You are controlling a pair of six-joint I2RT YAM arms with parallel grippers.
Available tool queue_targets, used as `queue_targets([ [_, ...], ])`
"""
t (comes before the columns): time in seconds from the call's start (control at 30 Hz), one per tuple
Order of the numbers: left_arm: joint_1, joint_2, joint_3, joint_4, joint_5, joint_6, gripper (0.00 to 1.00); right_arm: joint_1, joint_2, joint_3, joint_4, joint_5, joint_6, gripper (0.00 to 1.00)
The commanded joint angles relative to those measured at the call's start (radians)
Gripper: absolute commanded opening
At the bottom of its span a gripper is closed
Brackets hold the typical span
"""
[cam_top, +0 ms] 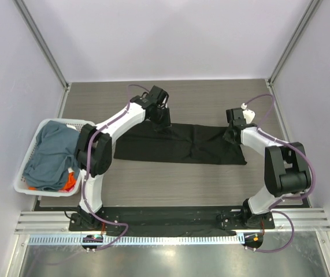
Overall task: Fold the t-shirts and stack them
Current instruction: Fold the tshirt
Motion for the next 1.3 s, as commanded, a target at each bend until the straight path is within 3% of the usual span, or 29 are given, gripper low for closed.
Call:
queue_targets([
  [0.0,-0.008,-0.094,-0.020,-0.032,-0.028,0.046,0.21,-0.036,0.064,0.054,0.052,0.064,-0.027,0.30],
  [0.17,-0.008,-0.156,-0.016,-0.055,-0.045,0.058,0.22,-0.083,0.199,0.111,0.082,0.049,-0.042,0.28],
  [0.37,-0.008,-0.206,0.010,-0.101,-0.074,0.078,0.22,-0.145,0.374,0.311,0.075,-0.014,-0.053,0.28],
  [0.6,-0.008,-0.230,-0.057,-0.144,-0.162,0.122,0.22,-0.197,0.720,0.818,0.013,-0.120,-0.126,0.28],
  [0.7,-0.003,-0.213,-0.082,-0.153,-0.215,0.132,0.23,-0.214,0.817,1.077,-0.066,-0.164,-0.157,0.28],
  [0.8,0.000,-0.178,-0.091,-0.162,-0.196,0.136,0.22,-0.229,0.858,1.213,-0.131,-0.246,-0.157,0.30],
  [1.0,0.000,-0.143,-0.196,-0.067,-0.160,0.129,0.21,-0.231,0.677,1.125,-0.143,-0.325,-0.158,0.37],
  [1.27,-0.028,-0.138,-0.416,0.076,-0.105,0.069,0.18,-0.231,0.453,0.953,-0.195,-0.324,-0.142,0.43],
])
